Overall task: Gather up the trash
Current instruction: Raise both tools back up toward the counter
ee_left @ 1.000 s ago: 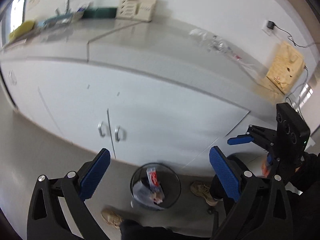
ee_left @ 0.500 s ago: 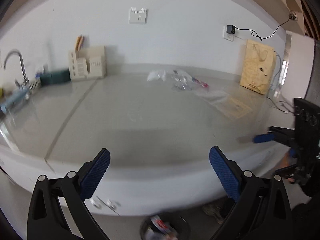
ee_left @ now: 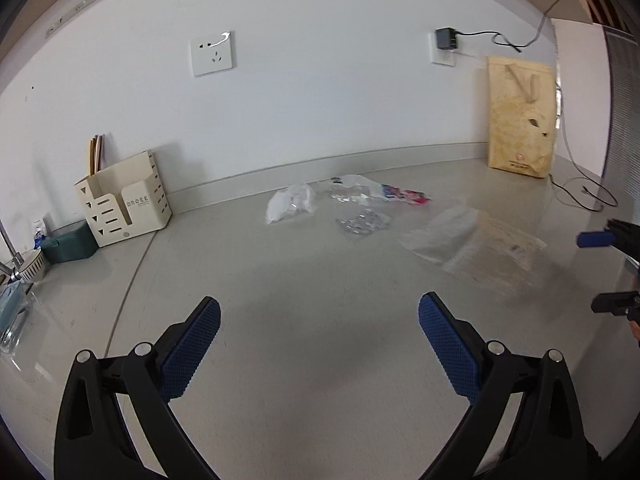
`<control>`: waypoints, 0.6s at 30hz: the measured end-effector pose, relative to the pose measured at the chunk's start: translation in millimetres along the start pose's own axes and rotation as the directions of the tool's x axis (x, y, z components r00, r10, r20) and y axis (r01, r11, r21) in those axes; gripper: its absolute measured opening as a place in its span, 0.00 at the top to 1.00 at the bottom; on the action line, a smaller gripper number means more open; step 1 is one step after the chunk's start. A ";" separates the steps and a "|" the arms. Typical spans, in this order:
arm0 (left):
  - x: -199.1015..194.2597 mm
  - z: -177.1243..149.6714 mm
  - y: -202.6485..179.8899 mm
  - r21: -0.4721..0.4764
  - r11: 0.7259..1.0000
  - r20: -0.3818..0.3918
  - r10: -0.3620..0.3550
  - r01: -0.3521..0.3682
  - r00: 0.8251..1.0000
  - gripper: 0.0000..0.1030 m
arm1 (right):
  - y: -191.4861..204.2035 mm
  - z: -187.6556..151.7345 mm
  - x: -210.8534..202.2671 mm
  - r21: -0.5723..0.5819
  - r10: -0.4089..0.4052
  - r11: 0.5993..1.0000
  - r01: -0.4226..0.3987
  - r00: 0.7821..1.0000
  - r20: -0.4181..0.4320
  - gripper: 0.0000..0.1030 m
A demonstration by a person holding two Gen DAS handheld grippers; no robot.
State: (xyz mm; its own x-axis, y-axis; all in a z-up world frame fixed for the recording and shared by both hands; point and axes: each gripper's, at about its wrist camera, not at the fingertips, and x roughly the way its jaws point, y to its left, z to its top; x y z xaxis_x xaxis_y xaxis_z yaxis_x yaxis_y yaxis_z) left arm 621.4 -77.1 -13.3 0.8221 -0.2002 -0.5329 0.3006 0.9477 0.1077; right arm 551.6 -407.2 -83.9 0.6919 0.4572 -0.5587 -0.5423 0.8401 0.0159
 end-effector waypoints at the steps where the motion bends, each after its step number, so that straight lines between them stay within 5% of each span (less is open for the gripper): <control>1: 9.5 3.5 2.1 -0.010 1.000 -0.010 -0.009 0.009 1.000 0.04 | -8.5 1.4 7.5 0.023 -0.017 1.000 0.018 1.000 -0.018 0.03; 12: 136.8 68.6 16.5 -0.051 0.999 -0.100 -0.002 -0.003 0.995 0.04 | -56.4 14.2 95.0 0.159 -0.124 0.974 0.161 0.967 -0.221 0.03; 18: 214.8 97.7 22.5 -0.041 0.998 -0.197 0.028 -0.037 0.980 0.04 | -59.2 19.1 113.8 0.146 -0.186 0.964 0.223 0.955 -0.231 0.03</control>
State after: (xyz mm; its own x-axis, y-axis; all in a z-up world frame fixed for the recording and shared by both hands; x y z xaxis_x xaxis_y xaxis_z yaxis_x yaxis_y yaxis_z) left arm 852.1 -123.1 -43.4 0.7190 -0.1210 -0.6844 0.2502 0.9638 0.0924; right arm 671.5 -399.2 -132.6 0.6516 0.2126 -0.7281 -0.2983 0.9544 0.0118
